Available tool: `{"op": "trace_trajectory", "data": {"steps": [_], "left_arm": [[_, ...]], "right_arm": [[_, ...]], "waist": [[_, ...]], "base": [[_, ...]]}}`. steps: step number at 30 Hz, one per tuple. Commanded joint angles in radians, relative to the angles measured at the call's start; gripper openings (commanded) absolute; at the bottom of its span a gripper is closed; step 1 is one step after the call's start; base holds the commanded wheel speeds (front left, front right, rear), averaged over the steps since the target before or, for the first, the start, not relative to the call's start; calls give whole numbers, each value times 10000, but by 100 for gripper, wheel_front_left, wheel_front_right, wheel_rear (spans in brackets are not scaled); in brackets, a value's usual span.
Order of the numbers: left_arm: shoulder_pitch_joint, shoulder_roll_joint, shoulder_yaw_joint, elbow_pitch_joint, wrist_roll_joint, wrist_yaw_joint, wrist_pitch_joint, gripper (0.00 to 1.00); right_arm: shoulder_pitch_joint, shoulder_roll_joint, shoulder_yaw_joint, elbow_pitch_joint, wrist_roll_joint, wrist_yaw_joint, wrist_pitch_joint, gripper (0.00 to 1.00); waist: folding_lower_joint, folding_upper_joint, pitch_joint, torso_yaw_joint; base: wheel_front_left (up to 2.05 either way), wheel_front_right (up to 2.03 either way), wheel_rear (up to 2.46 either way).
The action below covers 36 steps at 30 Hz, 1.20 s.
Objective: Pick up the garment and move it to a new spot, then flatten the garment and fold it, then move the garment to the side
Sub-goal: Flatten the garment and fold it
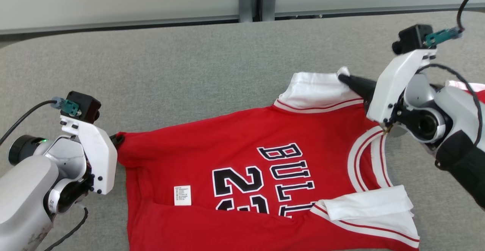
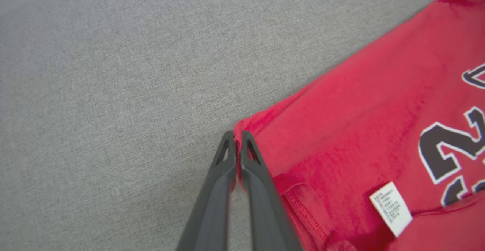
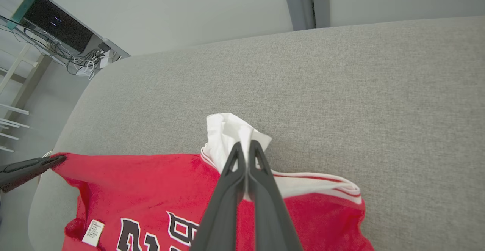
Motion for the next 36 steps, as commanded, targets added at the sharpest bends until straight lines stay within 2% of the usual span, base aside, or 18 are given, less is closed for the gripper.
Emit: {"op": "trace_trajectory", "data": {"steps": [1,10,16,27,36], "left_arm": [[133,73,-7,56,-91,-56,25,0],[432,467,-84,361,-393,-262,417,0],[710,748,-34,570,-587,-245,476,0],[1028,787,-130,680,-758,-326,504,0],[718,769,-442,569,-601,-397,1148,0]], "right_arm": [[231,-129,106,-178,135,4,118,0],[724,-602,631,-1139,432,6,417,0],[959,-864,819,-1228,528,6,379,0],[1378,-1256,1031,-1527,752,4,378,0],[1849,-1725,1185,-2122,1049,6,641,0]], "waist": [[0,0,-246,-207],[0,0,-797,-657],[0,0,-1142,-894],[0,0,-1463,-1019],[0,0,-1484,-924]], "base": [[0,0,0],[0,0,0],[0,0,0],[0,0,0],[0,0,0]]}}
